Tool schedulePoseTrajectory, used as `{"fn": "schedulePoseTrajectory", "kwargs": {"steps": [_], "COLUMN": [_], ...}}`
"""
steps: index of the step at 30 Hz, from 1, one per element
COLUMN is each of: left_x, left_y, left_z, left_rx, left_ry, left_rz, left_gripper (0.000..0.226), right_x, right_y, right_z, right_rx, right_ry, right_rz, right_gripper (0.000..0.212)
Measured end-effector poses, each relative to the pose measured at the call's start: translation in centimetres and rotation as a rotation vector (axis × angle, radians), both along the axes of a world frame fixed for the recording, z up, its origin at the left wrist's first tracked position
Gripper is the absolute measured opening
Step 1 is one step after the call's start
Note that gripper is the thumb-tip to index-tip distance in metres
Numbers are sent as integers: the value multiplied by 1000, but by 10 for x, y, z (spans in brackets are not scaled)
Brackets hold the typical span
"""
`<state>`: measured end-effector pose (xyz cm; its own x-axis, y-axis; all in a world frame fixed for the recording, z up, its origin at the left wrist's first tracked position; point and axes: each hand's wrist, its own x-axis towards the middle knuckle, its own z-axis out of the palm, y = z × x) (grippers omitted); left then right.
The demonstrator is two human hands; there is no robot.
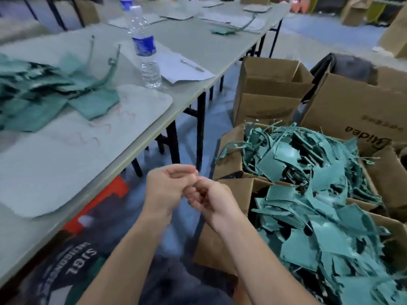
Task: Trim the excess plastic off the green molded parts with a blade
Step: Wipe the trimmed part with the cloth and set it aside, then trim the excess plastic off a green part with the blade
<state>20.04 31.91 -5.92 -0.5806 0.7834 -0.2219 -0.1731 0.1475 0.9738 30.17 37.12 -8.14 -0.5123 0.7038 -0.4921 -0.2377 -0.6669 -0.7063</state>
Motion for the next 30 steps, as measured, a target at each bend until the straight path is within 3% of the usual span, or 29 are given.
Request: {"fn": "schedulePoseTrajectory", "kwargs": {"steps": [4, 7, 10, 13, 21, 30], "left_x": [-56, -91, -123, -161, -240, -289], "left_y": [-42, -78, -116, -156, -267, -349], "left_z": [49, 78, 102, 115, 115, 93], "left_rx": [79, 151, 188, 179, 220, 213], "left_ry": [188, 226, 298, 375, 416, 335], "left_rz": [242, 505, 646, 752, 1030, 1231], "left_gripper": [21, 17, 22, 23, 54, 14], "right_x": [-63, -115, -167, -212, -307, -366], "right_y": [-31, -65, -99, -129, -201, -257], "right_z": [48, 79, 105, 122, 141, 142], "right_rx": [185, 254, 278, 366, 420, 605], "right_ry": [73, 143, 197, 223, 214, 134], "right_rz": [276, 485, 619, 764, 1116, 1250], "right_gripper": [29, 34, 22, 30, 27, 21]}}
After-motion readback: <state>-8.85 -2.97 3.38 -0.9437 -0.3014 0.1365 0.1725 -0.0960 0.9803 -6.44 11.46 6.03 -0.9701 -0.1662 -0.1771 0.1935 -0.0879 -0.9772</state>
